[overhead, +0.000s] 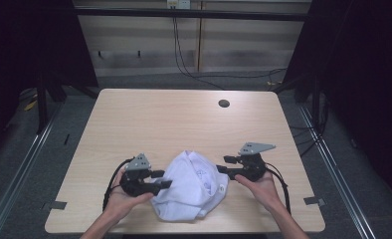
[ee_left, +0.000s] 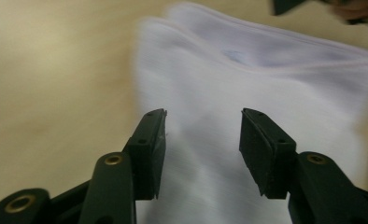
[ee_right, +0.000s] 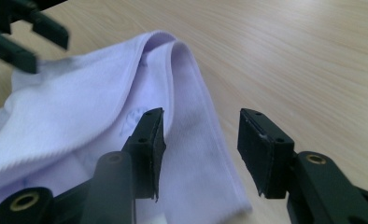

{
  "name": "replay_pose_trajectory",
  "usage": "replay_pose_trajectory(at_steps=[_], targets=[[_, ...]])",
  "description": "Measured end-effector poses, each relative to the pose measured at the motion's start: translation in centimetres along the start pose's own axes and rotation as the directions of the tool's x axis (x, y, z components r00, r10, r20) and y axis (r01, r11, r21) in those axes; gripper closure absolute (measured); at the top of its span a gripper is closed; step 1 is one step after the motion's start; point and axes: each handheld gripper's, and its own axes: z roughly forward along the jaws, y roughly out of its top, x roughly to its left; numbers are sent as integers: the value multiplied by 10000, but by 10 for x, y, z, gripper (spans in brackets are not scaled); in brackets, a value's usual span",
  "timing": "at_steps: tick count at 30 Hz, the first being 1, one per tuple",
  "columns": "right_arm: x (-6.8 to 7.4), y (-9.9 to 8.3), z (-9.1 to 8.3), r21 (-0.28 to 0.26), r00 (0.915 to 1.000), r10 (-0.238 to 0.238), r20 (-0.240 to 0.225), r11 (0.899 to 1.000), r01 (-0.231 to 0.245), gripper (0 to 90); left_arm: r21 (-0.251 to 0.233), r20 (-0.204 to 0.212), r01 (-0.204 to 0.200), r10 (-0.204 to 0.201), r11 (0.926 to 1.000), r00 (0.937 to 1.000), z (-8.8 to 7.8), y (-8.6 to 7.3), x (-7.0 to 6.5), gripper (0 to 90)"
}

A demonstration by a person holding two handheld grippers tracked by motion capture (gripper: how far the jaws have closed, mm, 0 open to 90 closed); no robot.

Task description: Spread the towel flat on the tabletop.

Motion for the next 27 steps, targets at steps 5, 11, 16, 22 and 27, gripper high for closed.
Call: replay_pose_trajectory(at_steps=[5, 11, 16, 22, 27], targets=[[-2, 19, 34, 265, 9989, -183, -425, 9995, 195, 533, -68, 540, 599, -595, 9982, 9968, 22, 13, 23, 525], [4, 20, 61, 732, 9952, -389, -894, 9963, 455, 556, 547, 661, 643, -678, 9964, 9955, 51, 11, 24, 540], [8, 13, 70, 1023, 9921, -417, -1186, 9933, 540, 563, 693, 1085, 600, -674, 9958, 9918, 52, 8, 22, 765], [14, 17, 63, 1044, 9883, -241, -1507, 9937, 402, 880, 457, 1534, 412, -477, 9981, 9870, 41, 8, 17, 854], [8, 25, 47, 510, 9969, -163, -765, 9985, 202, 883, -144, 1521, 718, -688, 9973, 9860, 22, 12, 22, 857]])
